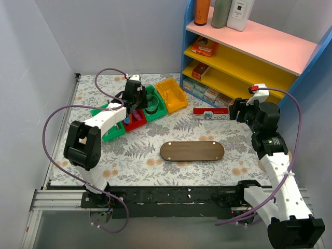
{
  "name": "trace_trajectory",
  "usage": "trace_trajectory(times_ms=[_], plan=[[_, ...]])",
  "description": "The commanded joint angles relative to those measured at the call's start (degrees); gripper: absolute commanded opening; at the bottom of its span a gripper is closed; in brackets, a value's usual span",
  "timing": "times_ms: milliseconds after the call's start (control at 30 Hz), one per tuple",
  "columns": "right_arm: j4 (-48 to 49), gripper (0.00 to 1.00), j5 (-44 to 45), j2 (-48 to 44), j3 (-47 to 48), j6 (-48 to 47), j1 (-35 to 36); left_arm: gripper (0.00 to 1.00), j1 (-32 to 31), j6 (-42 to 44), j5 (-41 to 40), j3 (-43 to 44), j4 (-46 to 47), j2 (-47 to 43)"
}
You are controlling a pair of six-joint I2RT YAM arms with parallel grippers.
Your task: Prepare toiletry sets of a toothbrush and toothpaste on the tray
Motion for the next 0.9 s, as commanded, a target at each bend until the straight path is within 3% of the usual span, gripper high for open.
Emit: trace_trajectory(times_ms=[0, 400, 600, 867], plan=[[0.57, 0.68, -0.08, 0.31, 2.79, -0.81, 0.13, 0.36, 0.16, -0.46, -1.77, 3.2, -0.18, 0.31], [0.83, 0.67, 0.27, 1.36, 2.62, -1.6, 0.13, 0.29, 0.16, 0.16, -3.18, 4.87, -0.8, 3.48], [0.92, 0.67, 0.1, 1.62, 2.27, -1.51, 0.13, 0.18, 0.16, 0.33, -3.09, 4.78, -0.54, 3.57], [1.09, 0.67, 0.1, 1.71, 2.18, -1.69, 0.13, 0.1, 0.07, 0.42, -2.65, 4.43, -0.19, 3.13]])
